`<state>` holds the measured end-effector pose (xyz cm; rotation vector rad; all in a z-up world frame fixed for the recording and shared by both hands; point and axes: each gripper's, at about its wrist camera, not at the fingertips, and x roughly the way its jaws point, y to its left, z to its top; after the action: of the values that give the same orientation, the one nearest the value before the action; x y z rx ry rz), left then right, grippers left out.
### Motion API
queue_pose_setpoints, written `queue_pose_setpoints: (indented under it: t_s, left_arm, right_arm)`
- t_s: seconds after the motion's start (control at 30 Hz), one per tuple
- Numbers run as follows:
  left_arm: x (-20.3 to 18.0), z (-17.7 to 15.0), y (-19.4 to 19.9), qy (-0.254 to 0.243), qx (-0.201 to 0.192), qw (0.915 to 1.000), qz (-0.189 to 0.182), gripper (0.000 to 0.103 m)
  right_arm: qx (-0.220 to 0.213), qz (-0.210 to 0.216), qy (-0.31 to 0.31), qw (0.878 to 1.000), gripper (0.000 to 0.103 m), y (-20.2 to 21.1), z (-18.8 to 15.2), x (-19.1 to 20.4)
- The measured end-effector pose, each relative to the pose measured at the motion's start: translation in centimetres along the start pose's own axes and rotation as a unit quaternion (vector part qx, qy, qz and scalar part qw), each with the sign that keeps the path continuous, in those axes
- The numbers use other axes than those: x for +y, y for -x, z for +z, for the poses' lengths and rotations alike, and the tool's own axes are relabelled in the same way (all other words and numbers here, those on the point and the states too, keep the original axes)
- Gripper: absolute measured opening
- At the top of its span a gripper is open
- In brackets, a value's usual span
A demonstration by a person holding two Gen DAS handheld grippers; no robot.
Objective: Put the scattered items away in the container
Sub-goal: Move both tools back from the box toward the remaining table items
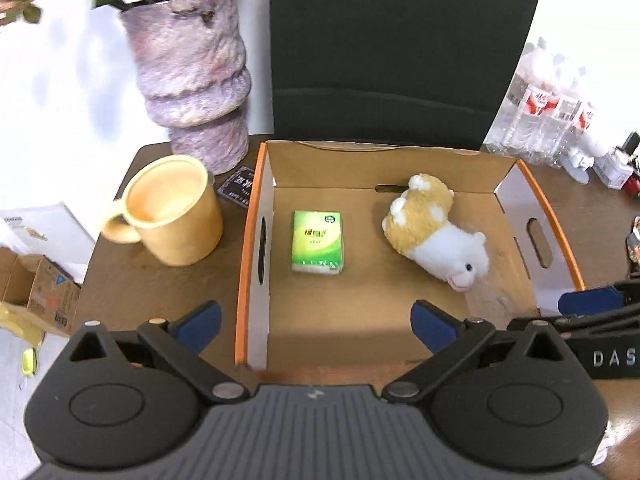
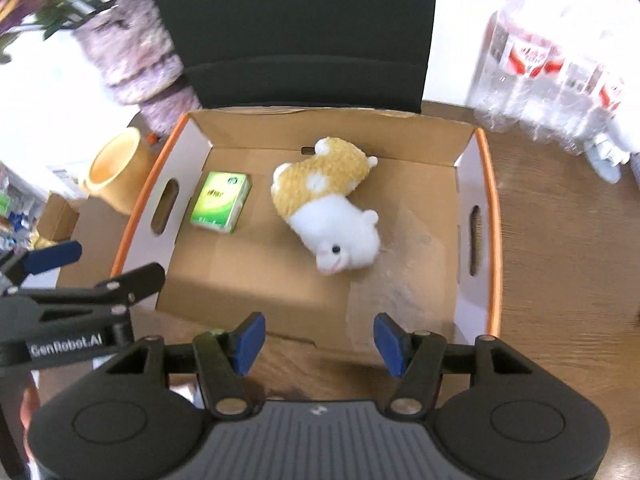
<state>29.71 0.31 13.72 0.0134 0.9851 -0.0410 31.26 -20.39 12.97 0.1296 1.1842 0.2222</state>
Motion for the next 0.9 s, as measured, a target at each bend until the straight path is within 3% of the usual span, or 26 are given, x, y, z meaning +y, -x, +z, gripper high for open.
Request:
queue_pose_setpoints:
  t_s: [0.7,0.83,0.9]
  left_arm:
    - [-1.6,-8.6,9.2,-0.02,-0.023,0.9995,0.011,0.103]
    - [-1.1,-10.0,10.3,-0.004,-0.029,0.9996,0.001,0.103]
    - [-1.2,-11.1,11.1,-0.002,-0.045,0.999,0.002,0.103]
  right_arm:
    - [-0.031,0.009,0.019,0.999,0.067,6.8,-10.6,1.4]
    - [-0.057,0.015,0.027,0.998,0.077,8.2,-12.6,1.6]
    - [-0.067,0.012,0.032,0.997,0.077,8.6,-13.5,1.8]
